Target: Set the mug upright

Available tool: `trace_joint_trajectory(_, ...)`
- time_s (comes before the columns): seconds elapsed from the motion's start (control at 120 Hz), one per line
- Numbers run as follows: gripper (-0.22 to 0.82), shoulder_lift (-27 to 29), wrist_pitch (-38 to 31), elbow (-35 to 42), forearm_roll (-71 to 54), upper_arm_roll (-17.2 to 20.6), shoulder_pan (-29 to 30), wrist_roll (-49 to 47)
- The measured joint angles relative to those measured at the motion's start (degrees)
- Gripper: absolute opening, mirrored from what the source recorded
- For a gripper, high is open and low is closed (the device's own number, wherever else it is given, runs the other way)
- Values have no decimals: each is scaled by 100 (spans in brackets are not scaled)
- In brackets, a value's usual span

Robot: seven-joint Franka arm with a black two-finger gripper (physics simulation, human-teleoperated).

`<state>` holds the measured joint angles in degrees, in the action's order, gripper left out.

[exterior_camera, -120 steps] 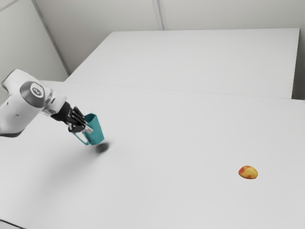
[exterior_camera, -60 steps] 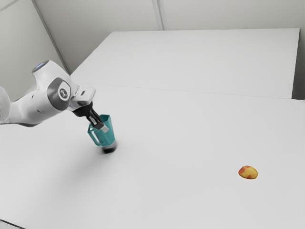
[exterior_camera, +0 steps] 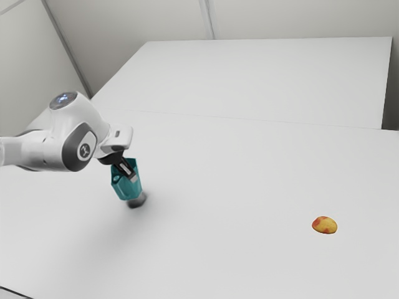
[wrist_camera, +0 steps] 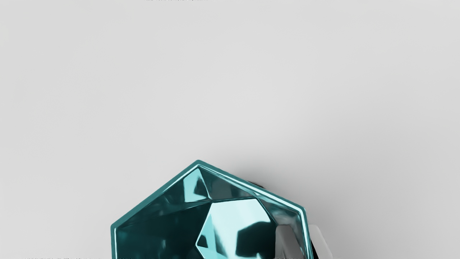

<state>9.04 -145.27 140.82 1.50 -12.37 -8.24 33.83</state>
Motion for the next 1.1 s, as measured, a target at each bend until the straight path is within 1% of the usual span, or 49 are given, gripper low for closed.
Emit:
trace_joint_trajectory(0.158, -18, -194, -650, 51, -45, 9, 3, -651)
trace_joint_trajectory(0.292, -18, -267, -979, 76, -29, 94, 7, -1097)
trace_joint_trajectory(0.567, -18, -465, -1358, 127, -9, 292, -3, -1784)
trace_joint_trajectory(0.85, -18, -621, -1489, 124, 6, 399, -9, -2260)
trace_joint_trajectory(0.908, -15, -652, -1497, 120, 10, 402, -5, -2331)
trace_joint_trajectory(0.967, -9, -662, -1501, 116, 19, 402, -5, -2393)
trace_joint_trajectory(1.1, 13, -645, -1496, 110, 63, 415, 8, -2528)
